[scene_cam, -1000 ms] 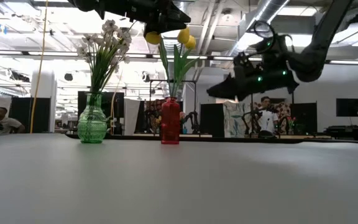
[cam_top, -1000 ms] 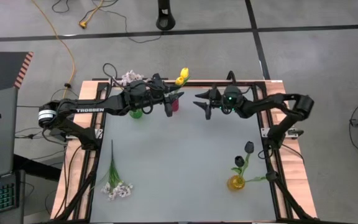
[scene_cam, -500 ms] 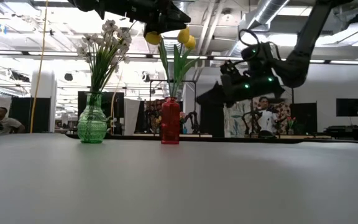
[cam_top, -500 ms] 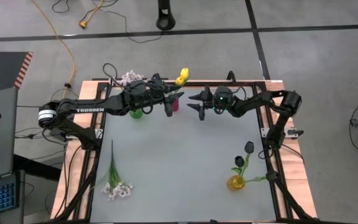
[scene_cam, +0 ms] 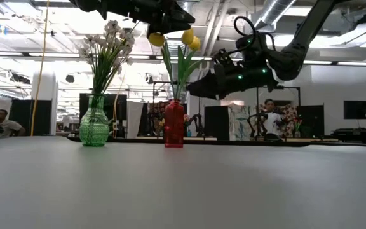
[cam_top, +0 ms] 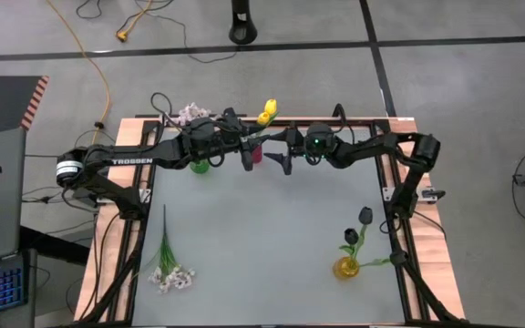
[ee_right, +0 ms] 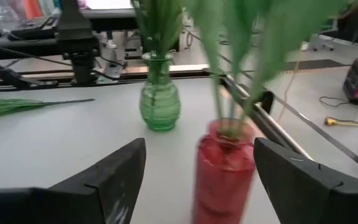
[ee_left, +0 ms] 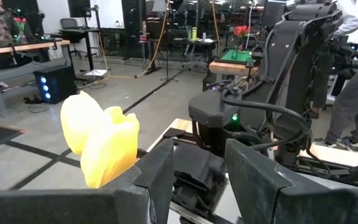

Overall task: Sort flowers into vase by color
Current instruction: Adjust the red vase

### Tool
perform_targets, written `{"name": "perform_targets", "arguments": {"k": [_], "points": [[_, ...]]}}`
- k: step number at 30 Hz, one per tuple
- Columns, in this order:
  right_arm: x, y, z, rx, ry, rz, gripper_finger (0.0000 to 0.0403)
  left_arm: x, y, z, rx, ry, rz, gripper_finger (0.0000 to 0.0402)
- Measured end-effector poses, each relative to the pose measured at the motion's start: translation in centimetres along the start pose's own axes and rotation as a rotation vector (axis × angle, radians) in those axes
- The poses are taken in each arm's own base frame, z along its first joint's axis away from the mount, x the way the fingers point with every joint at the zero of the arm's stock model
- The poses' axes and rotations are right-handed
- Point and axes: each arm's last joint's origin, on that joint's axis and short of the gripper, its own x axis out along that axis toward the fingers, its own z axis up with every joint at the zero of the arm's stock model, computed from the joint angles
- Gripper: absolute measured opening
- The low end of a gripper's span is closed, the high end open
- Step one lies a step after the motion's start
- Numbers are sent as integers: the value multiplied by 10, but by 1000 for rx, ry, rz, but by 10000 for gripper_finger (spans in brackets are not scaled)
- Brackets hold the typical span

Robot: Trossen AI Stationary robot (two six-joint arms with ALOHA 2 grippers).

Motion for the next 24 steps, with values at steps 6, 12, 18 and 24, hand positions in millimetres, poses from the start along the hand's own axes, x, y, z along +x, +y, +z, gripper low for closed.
{"name": "perform_targets", "arguments": {"k": [6,12,18,24], "points": [[7,10,9,-86,-23,-2,325,0,0,0,0,-1,0,134],[14,11,19,-102,-25,-146,325,0,0,0,-9,-1,0,134],[18,9,22,-48,15,-145,325,0,0,0,-10,-1,0,134],[30,7,12,-34,59,-142,324,0,0,0,-14,-2,0,134]]}}
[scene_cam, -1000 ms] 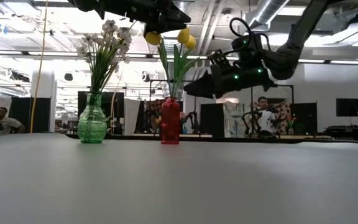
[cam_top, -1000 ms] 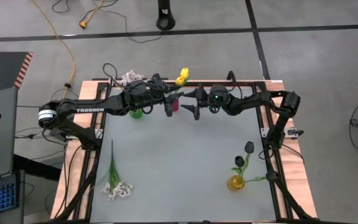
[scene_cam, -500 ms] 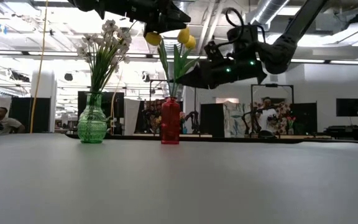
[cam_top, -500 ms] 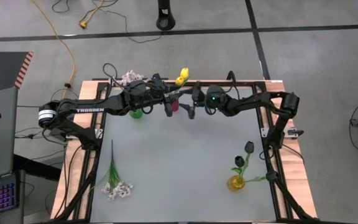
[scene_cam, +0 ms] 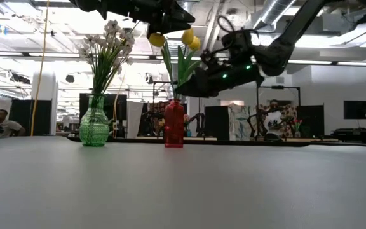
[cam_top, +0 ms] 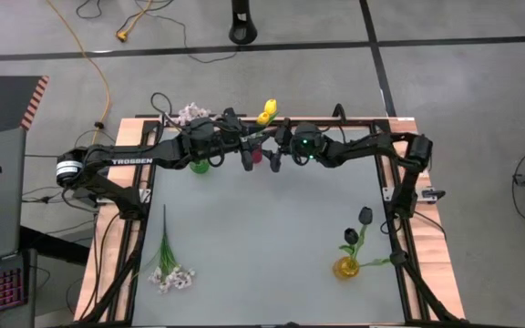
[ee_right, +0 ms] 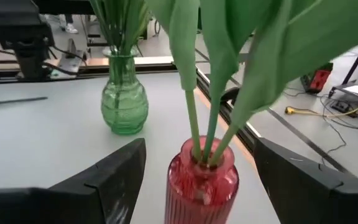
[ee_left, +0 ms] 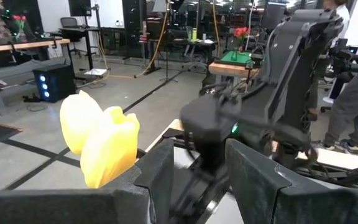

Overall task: Sort flowers into vase by color
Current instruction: Adjust the red vase

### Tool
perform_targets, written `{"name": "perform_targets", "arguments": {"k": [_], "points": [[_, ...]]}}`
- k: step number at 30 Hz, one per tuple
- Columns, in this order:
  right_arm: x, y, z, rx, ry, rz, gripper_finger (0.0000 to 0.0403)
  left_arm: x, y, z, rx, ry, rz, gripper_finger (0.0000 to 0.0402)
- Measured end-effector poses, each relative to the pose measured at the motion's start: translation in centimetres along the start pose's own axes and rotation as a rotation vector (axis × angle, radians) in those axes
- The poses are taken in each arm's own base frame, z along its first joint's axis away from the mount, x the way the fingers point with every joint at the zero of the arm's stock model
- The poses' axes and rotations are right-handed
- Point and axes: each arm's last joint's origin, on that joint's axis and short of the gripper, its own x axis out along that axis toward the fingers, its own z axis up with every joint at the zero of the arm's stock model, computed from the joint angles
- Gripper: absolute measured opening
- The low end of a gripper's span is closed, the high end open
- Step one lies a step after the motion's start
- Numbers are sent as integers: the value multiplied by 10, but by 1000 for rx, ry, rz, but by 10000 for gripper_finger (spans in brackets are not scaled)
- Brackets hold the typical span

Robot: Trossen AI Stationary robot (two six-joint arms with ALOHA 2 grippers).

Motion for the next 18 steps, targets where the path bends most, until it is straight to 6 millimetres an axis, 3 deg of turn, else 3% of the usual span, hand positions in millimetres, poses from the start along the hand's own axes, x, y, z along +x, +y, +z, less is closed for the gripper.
{"name": "perform_targets", "arguments": {"k": [10,18], "points": [[35,-3,-8,1,6,1,324,0,0,0,-2,0,0,134],[40,-4,-8,2,19,0,302,0,0,0,2,0,0,134]]}}
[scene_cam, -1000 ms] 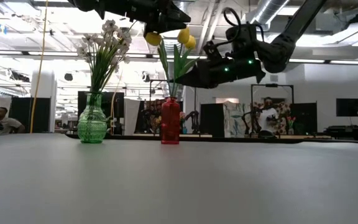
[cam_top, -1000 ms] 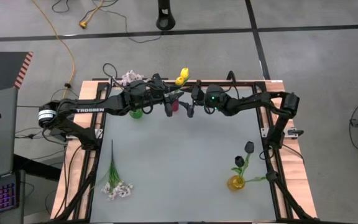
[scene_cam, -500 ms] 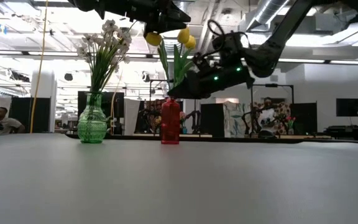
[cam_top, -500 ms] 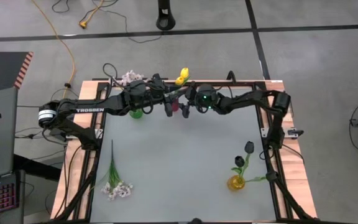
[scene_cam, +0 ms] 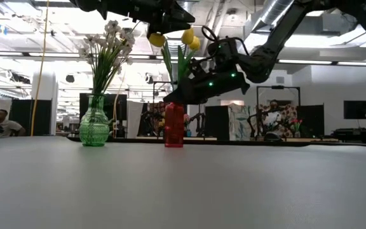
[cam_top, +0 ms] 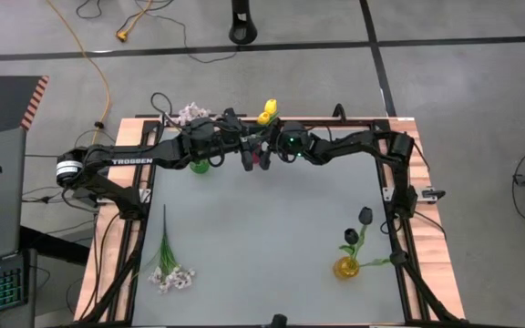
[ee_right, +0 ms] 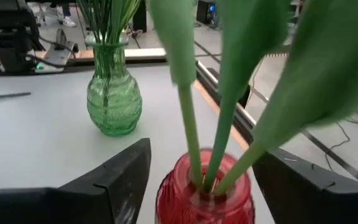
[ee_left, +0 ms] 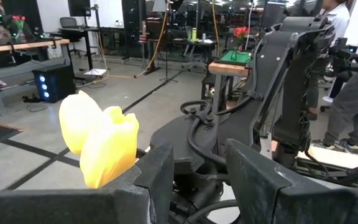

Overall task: Sort flowers into vase by color
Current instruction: Adjust the red vase

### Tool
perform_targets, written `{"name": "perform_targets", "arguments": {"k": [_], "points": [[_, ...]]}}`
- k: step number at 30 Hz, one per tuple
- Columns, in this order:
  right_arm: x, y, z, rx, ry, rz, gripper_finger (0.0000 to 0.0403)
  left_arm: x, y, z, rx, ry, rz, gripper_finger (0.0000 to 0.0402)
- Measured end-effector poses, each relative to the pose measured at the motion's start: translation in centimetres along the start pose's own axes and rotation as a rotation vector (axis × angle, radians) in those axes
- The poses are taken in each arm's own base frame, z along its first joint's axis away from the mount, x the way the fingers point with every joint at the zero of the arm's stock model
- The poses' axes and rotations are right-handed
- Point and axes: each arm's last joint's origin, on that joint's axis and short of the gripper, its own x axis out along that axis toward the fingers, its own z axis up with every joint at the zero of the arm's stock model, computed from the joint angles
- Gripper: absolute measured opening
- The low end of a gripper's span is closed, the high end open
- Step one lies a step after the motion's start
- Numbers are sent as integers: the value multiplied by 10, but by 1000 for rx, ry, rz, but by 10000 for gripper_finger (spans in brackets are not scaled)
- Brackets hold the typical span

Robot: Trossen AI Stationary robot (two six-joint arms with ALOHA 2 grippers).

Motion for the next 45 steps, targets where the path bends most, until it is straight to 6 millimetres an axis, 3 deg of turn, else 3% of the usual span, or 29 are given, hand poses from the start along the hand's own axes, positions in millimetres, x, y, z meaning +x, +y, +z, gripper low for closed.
{"name": "perform_targets", "arguments": {"k": [12,17,25,35,45], "points": [[0,-1,-3,17,31,-1,176,0,0,0,-73,-1,0,134],[-1,-5,-4,57,33,-10,176,-1,0,2,-111,-10,-1,134],[-1,-5,-4,67,37,-10,192,0,-1,27,-105,-80,-7,134],[-1,-5,-4,70,41,-9,179,0,-1,31,-52,-98,-6,134],[-1,-4,-4,70,44,-8,269,-29,0,51,85,-87,0,134]]}}
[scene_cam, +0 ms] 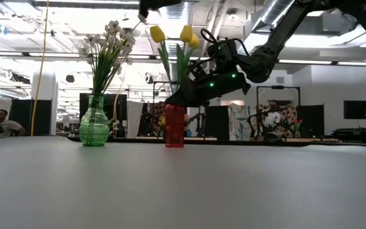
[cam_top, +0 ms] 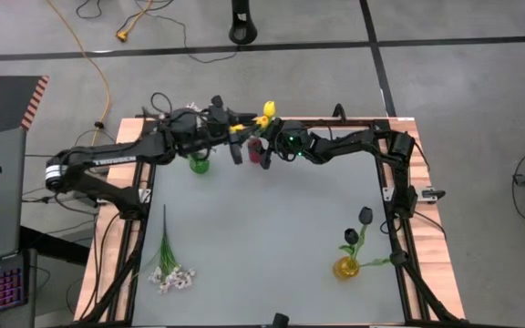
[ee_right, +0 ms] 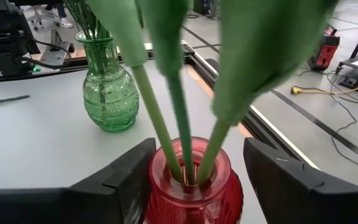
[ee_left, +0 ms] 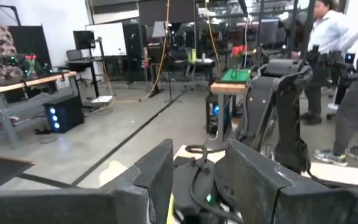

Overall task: Sort flowers into vase by color
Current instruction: Adjust the red vase

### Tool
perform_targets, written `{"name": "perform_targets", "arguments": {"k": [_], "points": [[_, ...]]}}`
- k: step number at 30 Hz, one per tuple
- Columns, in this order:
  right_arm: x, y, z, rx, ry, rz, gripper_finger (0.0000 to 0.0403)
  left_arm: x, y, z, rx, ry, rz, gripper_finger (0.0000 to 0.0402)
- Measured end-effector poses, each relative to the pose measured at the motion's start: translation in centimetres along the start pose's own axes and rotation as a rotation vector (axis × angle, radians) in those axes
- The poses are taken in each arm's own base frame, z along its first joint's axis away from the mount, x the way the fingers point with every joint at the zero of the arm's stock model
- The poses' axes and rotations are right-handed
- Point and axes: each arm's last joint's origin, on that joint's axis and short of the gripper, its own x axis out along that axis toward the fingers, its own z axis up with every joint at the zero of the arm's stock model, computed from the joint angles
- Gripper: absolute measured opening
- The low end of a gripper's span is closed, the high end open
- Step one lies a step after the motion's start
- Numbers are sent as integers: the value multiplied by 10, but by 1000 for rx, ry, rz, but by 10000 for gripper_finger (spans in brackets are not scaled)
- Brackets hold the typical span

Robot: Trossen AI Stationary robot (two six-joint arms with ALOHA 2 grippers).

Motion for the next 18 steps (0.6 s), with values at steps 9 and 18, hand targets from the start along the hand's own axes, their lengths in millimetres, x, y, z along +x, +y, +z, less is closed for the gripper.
{"name": "perform_targets", "arguments": {"k": [9,18], "points": [[0,0,0,-3,-5,0,275,-54,5,23,48,102,-11,134],[0,0,1,-4,-6,0,276,-116,-2,24,56,306,-93,134]]}}
